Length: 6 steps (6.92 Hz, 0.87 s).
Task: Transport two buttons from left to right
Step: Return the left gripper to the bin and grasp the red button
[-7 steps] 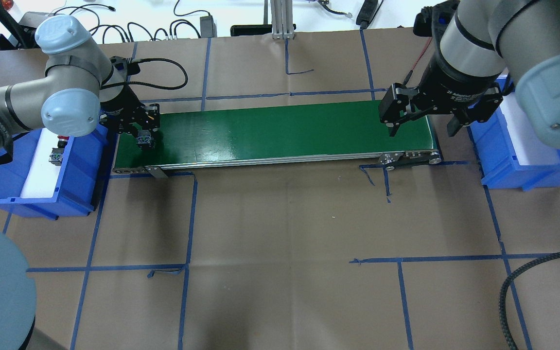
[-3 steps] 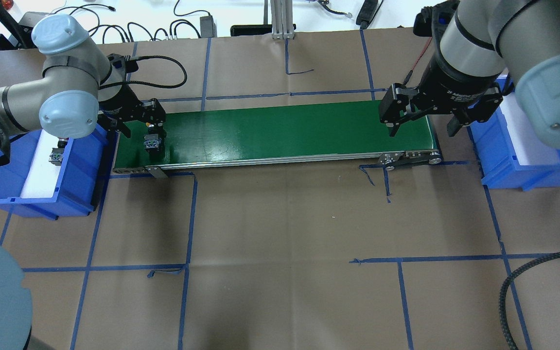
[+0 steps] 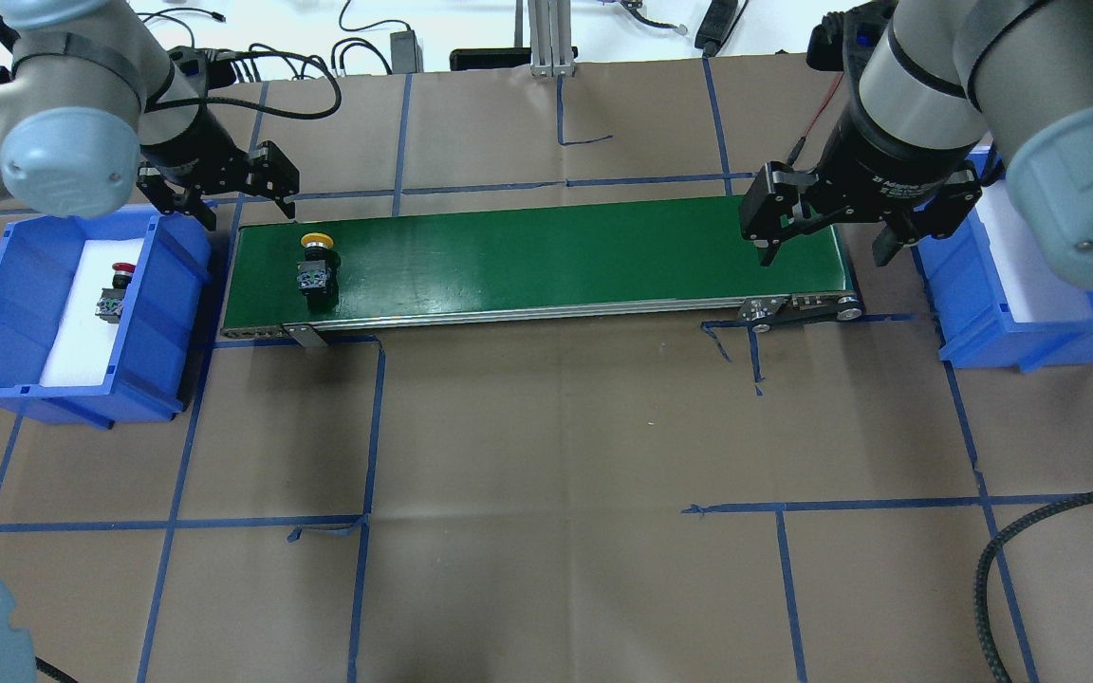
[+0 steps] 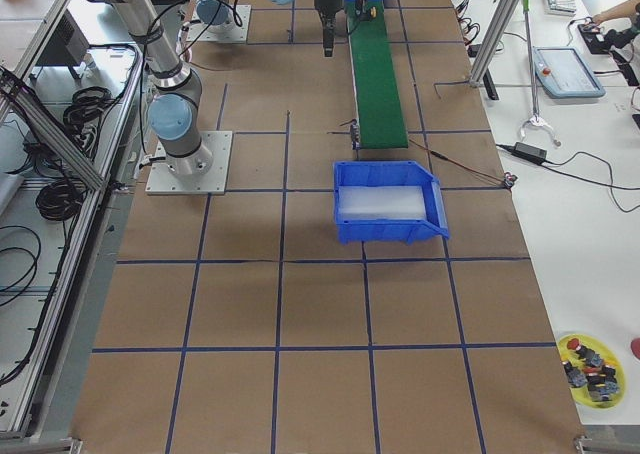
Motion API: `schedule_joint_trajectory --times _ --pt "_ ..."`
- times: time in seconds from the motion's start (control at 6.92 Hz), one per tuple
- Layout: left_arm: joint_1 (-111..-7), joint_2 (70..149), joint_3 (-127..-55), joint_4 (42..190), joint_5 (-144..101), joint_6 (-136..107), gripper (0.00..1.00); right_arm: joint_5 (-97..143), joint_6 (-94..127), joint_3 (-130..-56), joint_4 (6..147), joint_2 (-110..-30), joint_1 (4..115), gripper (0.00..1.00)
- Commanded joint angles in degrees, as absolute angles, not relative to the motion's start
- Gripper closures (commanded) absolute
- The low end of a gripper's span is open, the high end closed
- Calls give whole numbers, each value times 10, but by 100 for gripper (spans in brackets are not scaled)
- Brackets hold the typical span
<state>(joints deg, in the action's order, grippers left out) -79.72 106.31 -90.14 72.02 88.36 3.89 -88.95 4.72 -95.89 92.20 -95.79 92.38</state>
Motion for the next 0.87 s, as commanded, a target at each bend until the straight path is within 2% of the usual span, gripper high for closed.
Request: schedule_joint_trajectory --times 0.0,0.29,0.72 --pt "-796 1033 -851 814 884 46 0 -889 47 -959 922 -958 924 0" --pt "-779 1034 -846 810 883 61 0 -889 47 -959 922 -958 924 0" --pt "-690 1045 -844 803 883 194 0 -889 47 -959 922 -958 924 0"
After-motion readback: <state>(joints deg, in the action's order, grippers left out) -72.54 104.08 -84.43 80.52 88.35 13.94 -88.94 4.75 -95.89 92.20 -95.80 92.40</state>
